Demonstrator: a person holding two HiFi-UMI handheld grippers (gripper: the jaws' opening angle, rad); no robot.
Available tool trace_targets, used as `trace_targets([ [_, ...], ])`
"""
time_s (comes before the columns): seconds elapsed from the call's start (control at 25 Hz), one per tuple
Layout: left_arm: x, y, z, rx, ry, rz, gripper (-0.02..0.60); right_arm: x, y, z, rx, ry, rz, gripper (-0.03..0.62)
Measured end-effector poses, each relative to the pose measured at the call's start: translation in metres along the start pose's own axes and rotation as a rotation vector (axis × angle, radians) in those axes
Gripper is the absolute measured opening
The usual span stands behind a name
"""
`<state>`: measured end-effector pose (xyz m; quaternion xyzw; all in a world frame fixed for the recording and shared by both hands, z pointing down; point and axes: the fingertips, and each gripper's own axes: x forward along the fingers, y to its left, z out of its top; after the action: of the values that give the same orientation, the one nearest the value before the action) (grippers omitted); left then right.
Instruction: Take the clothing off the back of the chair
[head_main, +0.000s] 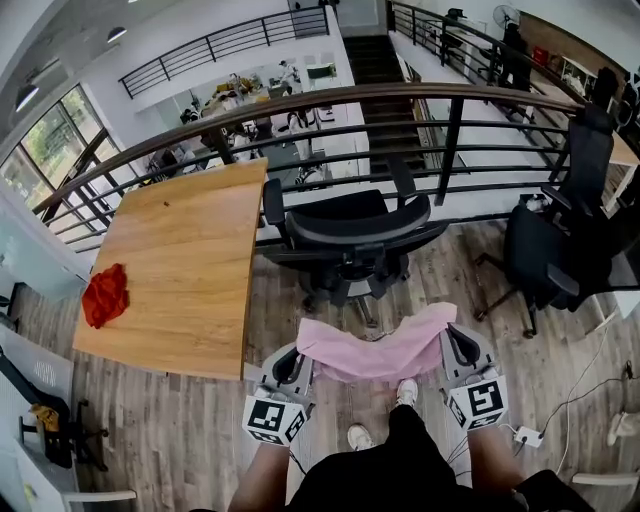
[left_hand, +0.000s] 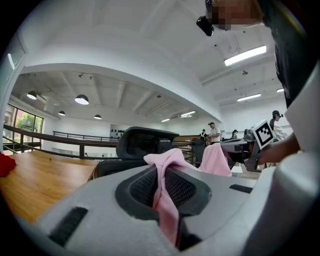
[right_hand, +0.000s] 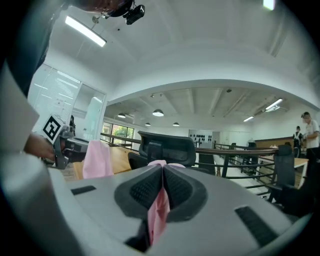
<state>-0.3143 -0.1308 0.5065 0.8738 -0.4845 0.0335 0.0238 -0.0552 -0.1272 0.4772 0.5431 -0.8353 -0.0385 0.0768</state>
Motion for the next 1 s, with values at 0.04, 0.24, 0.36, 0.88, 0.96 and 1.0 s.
trace_targets([
  [0.04,-0.001,0.0,-0.001,-0.001,0.0,0.005,0.043,0.001,0.002,0.0,0.008,-0.004,0.001,0.011],
  [0.24,-0.004,-0.004,-0.002,-0.001,-0.001,0.019,0.043,0.004,0.009,0.005,0.023,-0.023,0.005,0.011],
  [0.36,-0.003,-0.003,0.001,0.023,-0.006,0.017,0.043,0.006,0.009,0.008,0.009,-0.036,0.01,0.009],
  [0.88,-0.004,0.011,0.017,0.103,-0.017,0.016,0.044,0.005,0.009,0.02,-0.017,-0.066,0.014,0.009],
  [0.96,-0.005,0.012,0.018,0.105,-0.018,0.02,0.044,0.004,0.009,0.019,-0.02,-0.065,0.015,0.009],
  [1.0,-0.005,0.012,0.018,0.104,-0.02,0.022,0.044,0.004,0.009,0.018,-0.02,-0.063,0.016,0.009],
])
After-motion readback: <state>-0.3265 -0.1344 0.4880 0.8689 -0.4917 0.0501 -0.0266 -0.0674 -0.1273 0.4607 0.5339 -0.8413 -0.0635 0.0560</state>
